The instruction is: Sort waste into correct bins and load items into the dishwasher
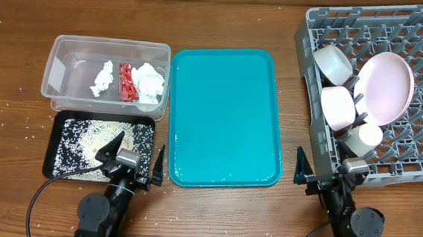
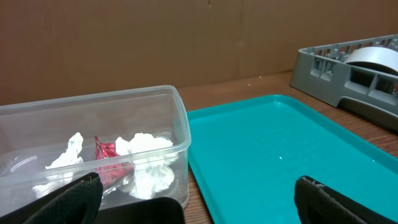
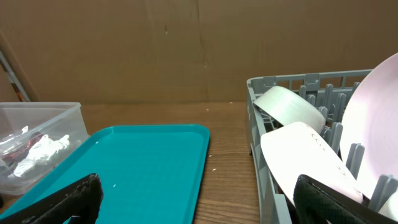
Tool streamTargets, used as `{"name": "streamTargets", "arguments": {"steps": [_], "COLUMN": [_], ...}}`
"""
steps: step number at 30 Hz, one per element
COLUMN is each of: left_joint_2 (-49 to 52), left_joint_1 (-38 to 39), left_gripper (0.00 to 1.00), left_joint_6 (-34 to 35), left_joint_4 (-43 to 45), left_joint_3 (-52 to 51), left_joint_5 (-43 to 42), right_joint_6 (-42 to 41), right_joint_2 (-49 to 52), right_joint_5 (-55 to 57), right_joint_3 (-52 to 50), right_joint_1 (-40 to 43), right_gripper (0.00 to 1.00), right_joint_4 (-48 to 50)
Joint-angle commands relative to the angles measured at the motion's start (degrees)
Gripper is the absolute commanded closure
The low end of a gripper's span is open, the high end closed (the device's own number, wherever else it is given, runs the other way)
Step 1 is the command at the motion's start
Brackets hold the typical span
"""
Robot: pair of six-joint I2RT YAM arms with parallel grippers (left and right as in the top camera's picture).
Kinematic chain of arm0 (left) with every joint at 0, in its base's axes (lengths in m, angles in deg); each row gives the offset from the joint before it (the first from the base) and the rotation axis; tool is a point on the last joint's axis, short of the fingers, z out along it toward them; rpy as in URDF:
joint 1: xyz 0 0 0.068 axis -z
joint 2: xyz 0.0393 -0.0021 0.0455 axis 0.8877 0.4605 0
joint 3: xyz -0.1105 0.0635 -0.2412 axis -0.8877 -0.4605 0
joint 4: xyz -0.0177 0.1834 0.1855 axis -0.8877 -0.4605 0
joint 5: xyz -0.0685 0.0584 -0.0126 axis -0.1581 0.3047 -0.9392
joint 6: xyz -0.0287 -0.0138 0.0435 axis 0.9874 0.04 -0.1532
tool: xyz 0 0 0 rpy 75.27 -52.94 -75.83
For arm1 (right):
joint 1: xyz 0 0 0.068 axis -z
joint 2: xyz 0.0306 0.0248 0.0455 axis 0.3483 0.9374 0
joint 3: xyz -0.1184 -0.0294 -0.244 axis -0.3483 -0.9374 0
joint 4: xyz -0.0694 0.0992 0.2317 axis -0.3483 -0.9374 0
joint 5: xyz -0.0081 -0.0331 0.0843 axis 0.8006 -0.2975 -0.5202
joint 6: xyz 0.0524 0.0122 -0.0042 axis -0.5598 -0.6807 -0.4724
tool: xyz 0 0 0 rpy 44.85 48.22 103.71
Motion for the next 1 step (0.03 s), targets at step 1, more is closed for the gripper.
{"name": "streamTargets", "arguments": {"steps": [1], "left_joint_2": [-0.6], "left_joint_1": [-0.3], "left_gripper": [0.00], "left_joint_6": [-0.9], "left_joint_4": [0.1], "left_joint_3": [-0.3], "left_joint_5": [0.0], "right_joint_6": [-0.2], "right_joint_2": [-0.7], "right_joint_5": [-0.1], "right_joint_3": [-0.6], "right_joint_1": [0.2], "right_gripper": [0.00], "right_joint_4": [0.2]}}
